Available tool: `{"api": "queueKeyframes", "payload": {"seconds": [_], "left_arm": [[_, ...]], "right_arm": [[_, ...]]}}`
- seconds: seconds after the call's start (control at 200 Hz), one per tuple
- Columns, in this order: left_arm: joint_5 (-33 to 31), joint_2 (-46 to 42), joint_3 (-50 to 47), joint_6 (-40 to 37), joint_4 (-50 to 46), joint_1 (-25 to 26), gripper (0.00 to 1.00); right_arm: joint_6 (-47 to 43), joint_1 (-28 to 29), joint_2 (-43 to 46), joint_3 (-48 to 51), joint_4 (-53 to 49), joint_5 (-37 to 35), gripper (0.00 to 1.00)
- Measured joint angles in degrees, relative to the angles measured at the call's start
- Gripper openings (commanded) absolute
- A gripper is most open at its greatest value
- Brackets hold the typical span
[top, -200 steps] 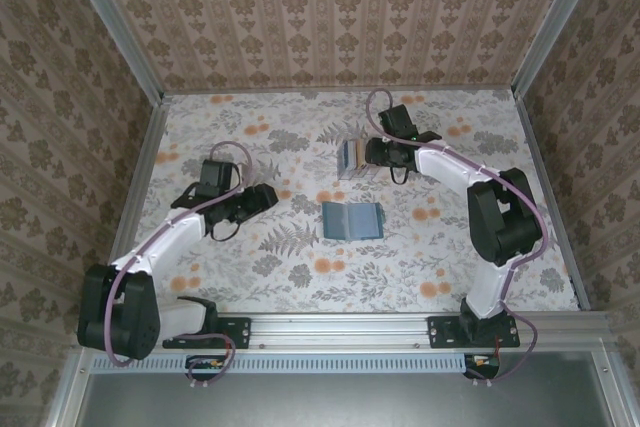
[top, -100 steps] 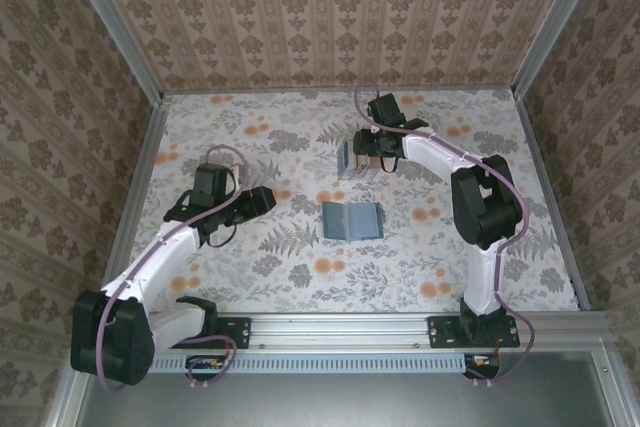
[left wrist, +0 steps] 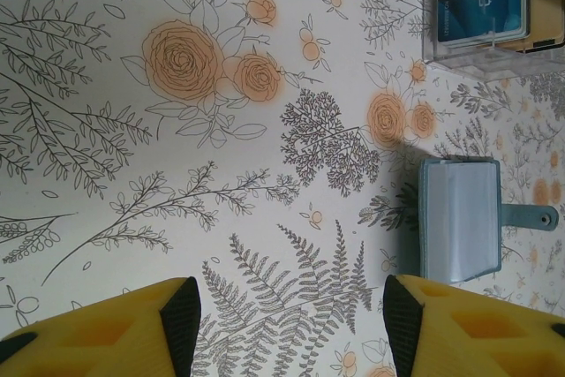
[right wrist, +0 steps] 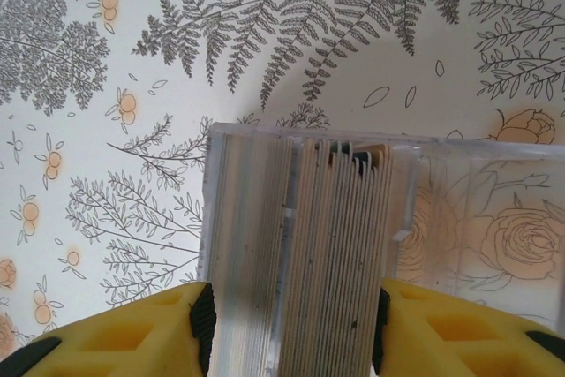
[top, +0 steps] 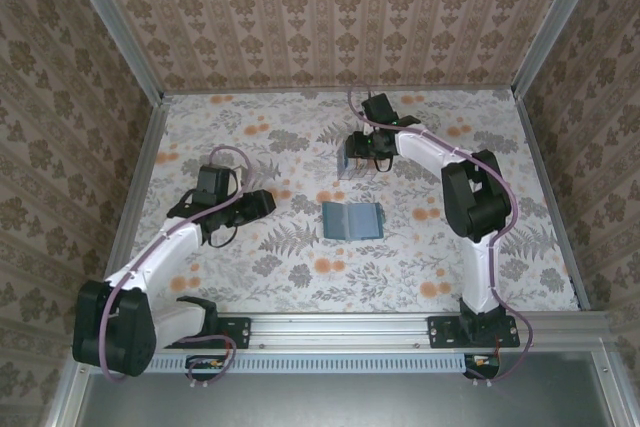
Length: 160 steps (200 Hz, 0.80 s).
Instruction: Put the credit cards into the card holder
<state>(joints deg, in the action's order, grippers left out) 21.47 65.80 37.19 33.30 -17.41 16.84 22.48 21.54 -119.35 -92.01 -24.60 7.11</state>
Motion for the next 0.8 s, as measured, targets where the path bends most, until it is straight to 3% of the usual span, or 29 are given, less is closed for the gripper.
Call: {"api": "queueKeyframes", "payload": {"seconds": [0.505,0.8], "left_arm": [[-0.09,0.11,-3.23,0.98,2.45,0.90,0.60],[-0.83,0.09,-3.91,2.27,3.45,1.75,0.56]], "right_arm": [[6.25,-3.08,5.01,10.38,10.25,12.48,0.37],[7.76,-3.28,5.97,12.81,13.94,14.69,0.31]]}}
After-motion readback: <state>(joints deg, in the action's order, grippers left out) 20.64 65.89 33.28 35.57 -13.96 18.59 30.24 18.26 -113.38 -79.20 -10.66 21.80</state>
